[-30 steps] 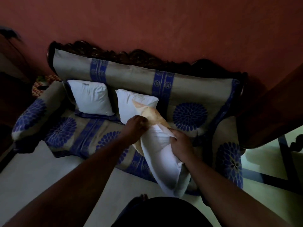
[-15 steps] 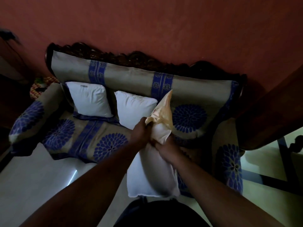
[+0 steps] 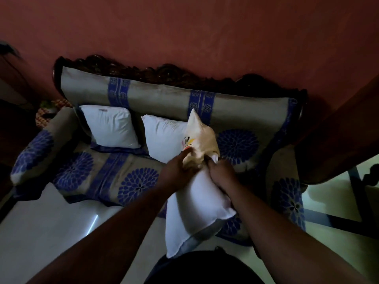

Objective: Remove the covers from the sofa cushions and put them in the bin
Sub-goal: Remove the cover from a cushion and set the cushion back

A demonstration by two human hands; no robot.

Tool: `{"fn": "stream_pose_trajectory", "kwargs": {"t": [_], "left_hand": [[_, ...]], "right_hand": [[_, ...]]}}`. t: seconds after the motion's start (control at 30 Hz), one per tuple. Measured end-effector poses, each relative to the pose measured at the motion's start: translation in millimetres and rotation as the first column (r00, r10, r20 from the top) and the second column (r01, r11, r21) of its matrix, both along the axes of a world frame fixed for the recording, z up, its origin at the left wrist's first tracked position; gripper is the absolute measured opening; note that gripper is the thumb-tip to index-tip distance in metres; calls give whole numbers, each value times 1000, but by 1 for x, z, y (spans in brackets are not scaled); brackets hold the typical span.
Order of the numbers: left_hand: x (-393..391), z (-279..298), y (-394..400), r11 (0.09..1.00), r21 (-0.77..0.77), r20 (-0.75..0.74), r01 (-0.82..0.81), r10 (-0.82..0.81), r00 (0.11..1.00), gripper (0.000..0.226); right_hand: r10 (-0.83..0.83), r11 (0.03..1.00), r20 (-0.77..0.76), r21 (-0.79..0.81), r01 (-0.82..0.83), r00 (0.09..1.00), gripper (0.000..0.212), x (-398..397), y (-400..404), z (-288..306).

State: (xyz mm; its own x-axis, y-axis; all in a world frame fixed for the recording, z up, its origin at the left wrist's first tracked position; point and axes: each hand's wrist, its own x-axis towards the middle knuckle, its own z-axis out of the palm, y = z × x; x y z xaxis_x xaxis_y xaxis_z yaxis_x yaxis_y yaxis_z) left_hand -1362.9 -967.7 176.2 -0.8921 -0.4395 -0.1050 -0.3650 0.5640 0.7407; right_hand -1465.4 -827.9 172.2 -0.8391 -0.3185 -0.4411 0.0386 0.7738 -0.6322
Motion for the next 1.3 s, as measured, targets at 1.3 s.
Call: {"fn": "stream_pose_trajectory", "kwargs": {"t": [1.3], "left_hand": [[-27,45,-4,820,461,-173,-339,458,872,17]], "right_hand": [[106,756,152,-654,19,983,90,55,48,3]]}}
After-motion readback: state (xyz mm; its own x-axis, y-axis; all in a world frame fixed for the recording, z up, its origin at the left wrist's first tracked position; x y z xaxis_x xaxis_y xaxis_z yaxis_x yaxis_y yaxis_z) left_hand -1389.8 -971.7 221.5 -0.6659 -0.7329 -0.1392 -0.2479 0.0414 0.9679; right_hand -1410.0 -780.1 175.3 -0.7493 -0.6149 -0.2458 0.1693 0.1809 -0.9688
